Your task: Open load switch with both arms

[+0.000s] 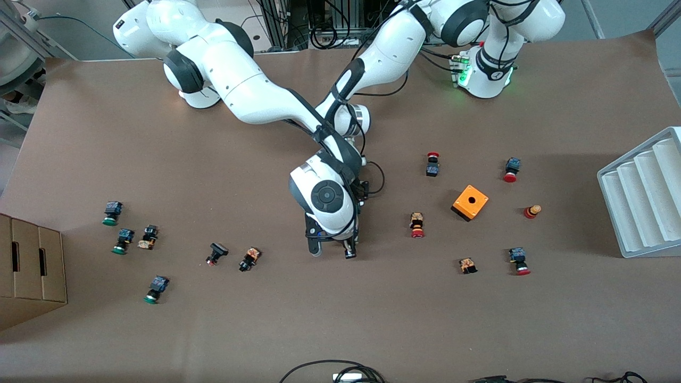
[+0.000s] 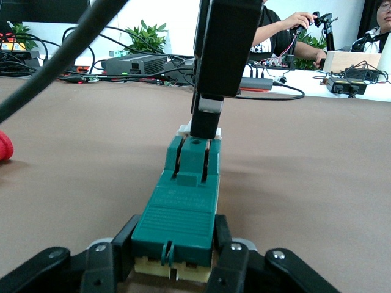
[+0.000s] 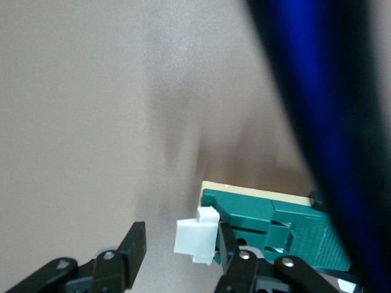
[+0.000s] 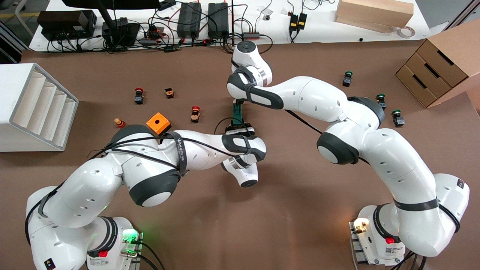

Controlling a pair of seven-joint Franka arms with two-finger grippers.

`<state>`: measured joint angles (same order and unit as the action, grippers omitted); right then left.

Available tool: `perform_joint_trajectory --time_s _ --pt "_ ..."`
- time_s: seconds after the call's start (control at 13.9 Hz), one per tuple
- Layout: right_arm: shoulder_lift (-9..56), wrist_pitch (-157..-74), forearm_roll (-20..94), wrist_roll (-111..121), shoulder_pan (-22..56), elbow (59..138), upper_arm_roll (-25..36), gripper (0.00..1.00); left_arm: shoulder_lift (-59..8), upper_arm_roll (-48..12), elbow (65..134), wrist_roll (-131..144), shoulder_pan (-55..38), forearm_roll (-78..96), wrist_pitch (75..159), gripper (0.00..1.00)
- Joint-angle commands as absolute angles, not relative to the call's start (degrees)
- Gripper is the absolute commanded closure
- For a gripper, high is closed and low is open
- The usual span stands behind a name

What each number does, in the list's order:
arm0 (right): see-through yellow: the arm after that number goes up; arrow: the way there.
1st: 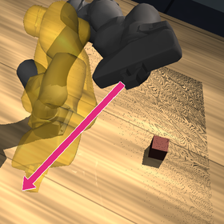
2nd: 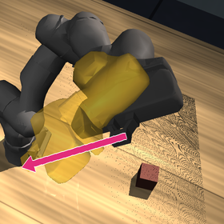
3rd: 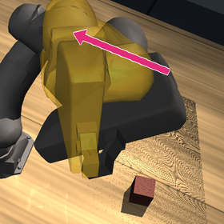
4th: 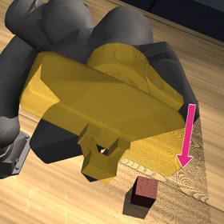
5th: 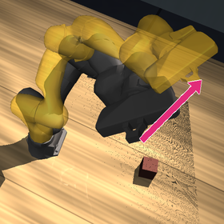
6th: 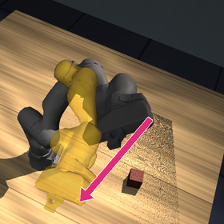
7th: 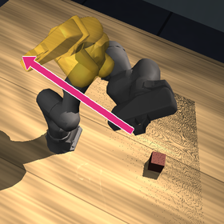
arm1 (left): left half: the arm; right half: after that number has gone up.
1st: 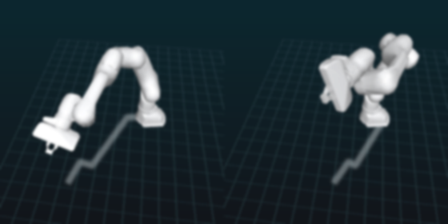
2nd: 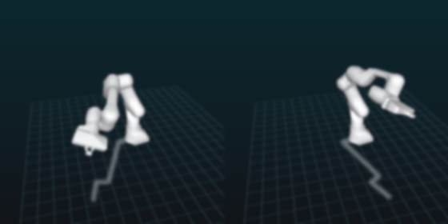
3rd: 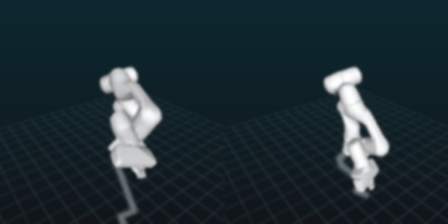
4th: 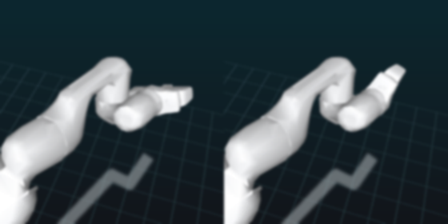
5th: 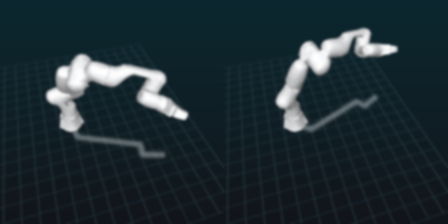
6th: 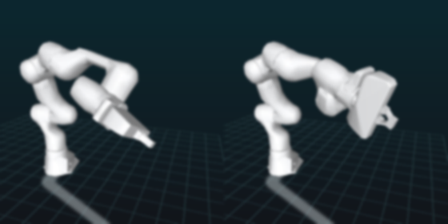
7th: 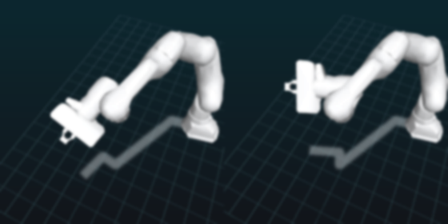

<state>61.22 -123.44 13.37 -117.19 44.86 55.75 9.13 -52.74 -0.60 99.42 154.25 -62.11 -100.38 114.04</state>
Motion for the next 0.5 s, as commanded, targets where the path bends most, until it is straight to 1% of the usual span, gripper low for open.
perform_joint_trajectory --time_s 0.0,0.43 --pt "63.6 -122.5 14.7 -117.5 44.6 54.6 10.1 0.42 -53.4 -0.8 97.5 154.2 -61.4 -101.2 114.6 0.48" --pt "64.2 -121.2 14.5 -117.6 44.6 54.5 10.2 0.42 -53.3 -0.8 97.5 154.2 -61.4 -101.2 114.6 0.49"
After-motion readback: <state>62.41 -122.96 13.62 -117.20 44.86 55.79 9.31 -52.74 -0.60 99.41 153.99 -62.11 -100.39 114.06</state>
